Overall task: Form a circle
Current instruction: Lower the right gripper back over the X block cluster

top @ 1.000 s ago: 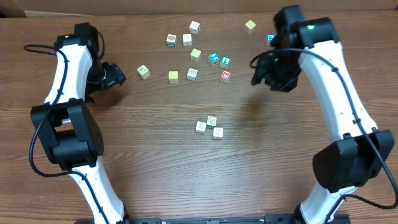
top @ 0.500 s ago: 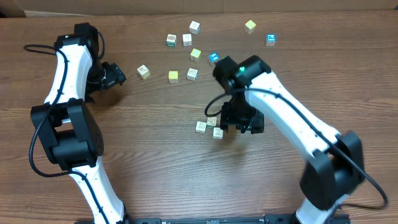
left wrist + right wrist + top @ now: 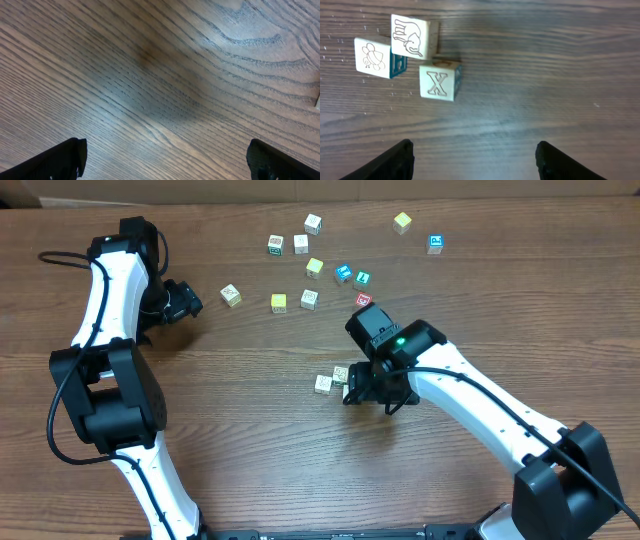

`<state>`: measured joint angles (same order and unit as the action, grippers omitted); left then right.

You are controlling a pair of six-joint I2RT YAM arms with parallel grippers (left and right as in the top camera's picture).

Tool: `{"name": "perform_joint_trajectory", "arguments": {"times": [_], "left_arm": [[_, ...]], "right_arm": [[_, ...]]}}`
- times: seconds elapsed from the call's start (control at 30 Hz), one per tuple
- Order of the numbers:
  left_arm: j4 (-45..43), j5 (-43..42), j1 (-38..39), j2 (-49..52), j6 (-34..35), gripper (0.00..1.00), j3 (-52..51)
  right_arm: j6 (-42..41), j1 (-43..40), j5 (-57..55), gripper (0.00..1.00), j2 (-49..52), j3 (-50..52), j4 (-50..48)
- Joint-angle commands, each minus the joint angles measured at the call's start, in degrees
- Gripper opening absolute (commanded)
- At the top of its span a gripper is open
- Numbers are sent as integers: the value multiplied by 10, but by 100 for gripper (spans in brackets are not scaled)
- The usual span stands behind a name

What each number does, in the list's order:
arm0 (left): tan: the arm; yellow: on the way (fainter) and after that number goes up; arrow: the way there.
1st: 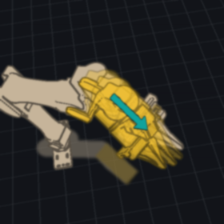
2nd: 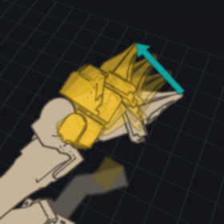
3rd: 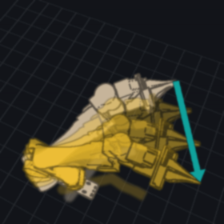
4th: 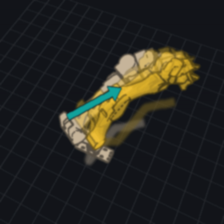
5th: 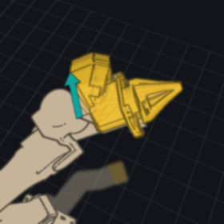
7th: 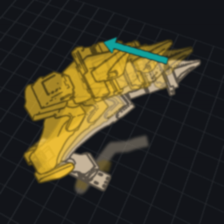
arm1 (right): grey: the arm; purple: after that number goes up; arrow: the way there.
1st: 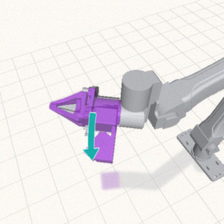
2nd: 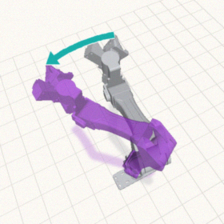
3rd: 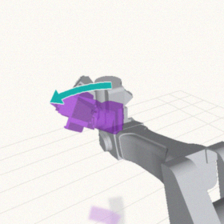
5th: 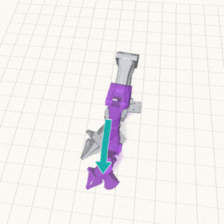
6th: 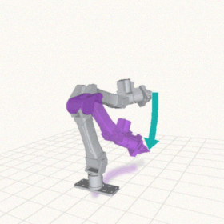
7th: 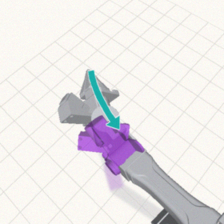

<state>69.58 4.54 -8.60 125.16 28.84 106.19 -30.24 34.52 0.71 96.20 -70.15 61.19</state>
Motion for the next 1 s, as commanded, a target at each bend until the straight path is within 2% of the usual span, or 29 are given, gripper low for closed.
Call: {"name": "perform_joint_trajectory", "arguments": {"times": [0.0,0.47,0.83,0.97], "left_arm": [[0,-1,4,7,12,99,-2],[0,-1,4,7,12,100,-2],[0,-1,4,7,12,99,-2],[0,-1,4,7,12,100,-2]], "right_arm": [[0,0,20,76,3,19,-31],[-4,9,41,75,79,22,-84],[-4,17,49,57,79,22,-120],[-4,17,50,43,79,22,-123]]}}
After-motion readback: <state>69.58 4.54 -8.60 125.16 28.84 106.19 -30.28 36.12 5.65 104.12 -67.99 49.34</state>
